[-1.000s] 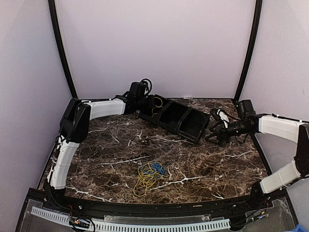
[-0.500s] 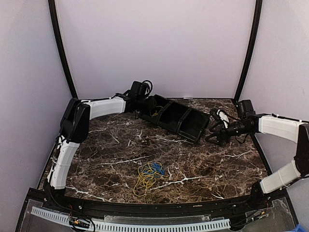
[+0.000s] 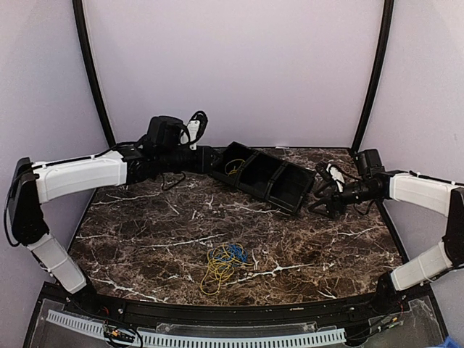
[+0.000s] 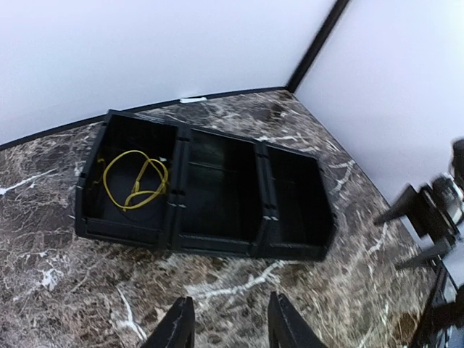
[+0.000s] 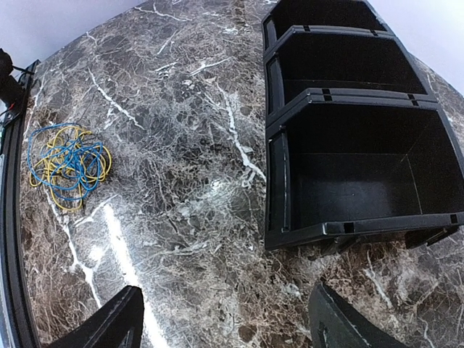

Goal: Untangle the cables

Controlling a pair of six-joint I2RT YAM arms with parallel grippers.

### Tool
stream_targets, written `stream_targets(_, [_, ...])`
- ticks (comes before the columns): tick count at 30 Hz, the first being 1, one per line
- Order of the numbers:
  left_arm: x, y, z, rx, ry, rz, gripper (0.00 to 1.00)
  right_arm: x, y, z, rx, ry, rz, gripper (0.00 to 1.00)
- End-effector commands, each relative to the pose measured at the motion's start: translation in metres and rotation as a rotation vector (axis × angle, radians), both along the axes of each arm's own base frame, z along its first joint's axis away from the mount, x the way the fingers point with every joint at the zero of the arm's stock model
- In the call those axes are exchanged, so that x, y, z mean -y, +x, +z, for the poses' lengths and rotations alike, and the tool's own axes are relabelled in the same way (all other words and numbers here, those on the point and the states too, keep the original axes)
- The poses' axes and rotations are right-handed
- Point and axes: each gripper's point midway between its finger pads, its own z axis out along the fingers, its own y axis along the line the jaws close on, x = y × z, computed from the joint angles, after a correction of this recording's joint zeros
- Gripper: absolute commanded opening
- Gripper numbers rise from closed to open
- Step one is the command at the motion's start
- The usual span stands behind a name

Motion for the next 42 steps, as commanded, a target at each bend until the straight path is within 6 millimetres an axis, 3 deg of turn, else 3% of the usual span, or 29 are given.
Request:
stream_targets(1, [0.002, -0.077, -0.011, 0.029, 0.104, -0.199, 0.37, -0.002, -0.004, 0.015, 0.052, 0.028, 0.028, 0.79])
stream_targets(2, [-0.002, -0.092, -0.028, -0.015, 0.14, -0.221, 0.37, -0.002, -0.005, 0.017, 0.059, 0.03, 0.031, 0.78])
stream_targets(3, [-0.002, -0.106, -0.025, -0.021, 0.136, -0.24, 0.37, -0.003, -0.007, 0.018, 0.068, 0.032, 0.035, 0.78])
stream_targets(4, [-0.008, -0.117, -0.042, -0.092, 0.152, -0.239, 0.36, -0.003, -0.007, 0.02, 0.078, 0.033, 0.036, 0.77])
stream_targets(9, [-0.018, -0.152, -0.064, -0.217, 0.115, -0.231, 0.34, -0.005, -0.012, 0.028, 0.108, 0.04, 0.053, 0.74])
stream_targets(15, [-0.028, -0.162, -0.093, -0.252, 0.13, -0.215, 0.34, -0.02, -0.02, 0.024, 0.12, -0.006, 0.099, 0.68])
stream_targets(23, [-0.051, -0.191, -0.136, -0.415, 0.165, -0.186, 0.29, -0.08, -0.047, 0.006, 0.045, -0.126, 0.339, 0.61])
stream_targets(27, [-0.062, -0.214, -0.139, -0.454, 0.106, -0.191, 0.29, -0.109, -0.065, -0.005, 0.036, -0.148, 0.442, 0.63])
stream_targets(35, [-0.057, -0.233, -0.159, -0.486, 0.039, -0.244, 0.32, -0.163, -0.094, -0.013, 0.05, -0.172, 0.619, 0.64])
stream_targets(42, [-0.044, -0.26, -0.181, -0.483, 0.093, -0.353, 0.37, -0.205, -0.102, -0.023, 0.073, -0.184, 0.684, 0.68])
